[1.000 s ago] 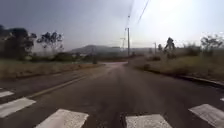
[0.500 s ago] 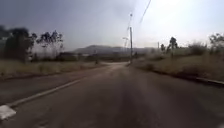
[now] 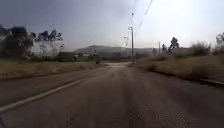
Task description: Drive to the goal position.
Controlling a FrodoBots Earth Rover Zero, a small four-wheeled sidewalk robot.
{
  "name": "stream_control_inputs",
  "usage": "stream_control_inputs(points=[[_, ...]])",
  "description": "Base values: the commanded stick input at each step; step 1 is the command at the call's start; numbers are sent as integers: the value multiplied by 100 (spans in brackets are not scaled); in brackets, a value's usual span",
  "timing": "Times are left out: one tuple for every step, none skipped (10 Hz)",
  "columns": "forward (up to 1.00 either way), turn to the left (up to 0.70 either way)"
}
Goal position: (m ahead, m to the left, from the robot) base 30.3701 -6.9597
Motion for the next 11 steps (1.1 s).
stream_control_inputs(points=[[0,0],[0,0],[0,0],[0,0],[0,0],[0,0],[0,0],[0,0],[0,0],[12,0],[65,0]])
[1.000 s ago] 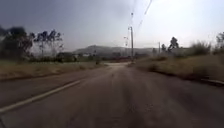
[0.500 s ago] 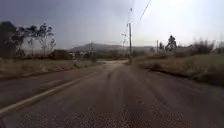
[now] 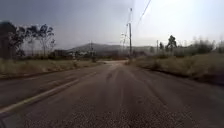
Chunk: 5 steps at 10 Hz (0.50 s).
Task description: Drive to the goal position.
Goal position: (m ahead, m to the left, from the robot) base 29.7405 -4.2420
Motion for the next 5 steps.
stream_control_inputs(points=[[100,0],[100,0],[100,0],[100,0],[100,0]])
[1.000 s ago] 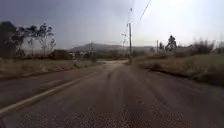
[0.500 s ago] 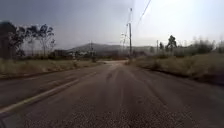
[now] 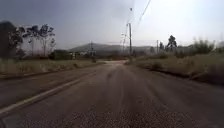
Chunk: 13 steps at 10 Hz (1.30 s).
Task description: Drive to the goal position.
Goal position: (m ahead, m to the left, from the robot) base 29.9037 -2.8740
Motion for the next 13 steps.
stream_control_inputs(points=[[100,0],[100,0],[100,0],[100,0],[100,0],[100,0],[100,0],[100,0],[100,0],[100,0],[100,0],[100,0],[100,0]])
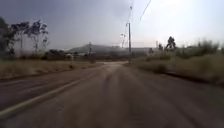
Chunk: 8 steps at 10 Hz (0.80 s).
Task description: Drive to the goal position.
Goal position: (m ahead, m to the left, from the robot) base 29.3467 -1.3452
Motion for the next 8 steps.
stream_control_inputs(points=[[100,0],[100,0],[100,0],[100,0],[100,0],[100,0],[100,0],[100,0]])
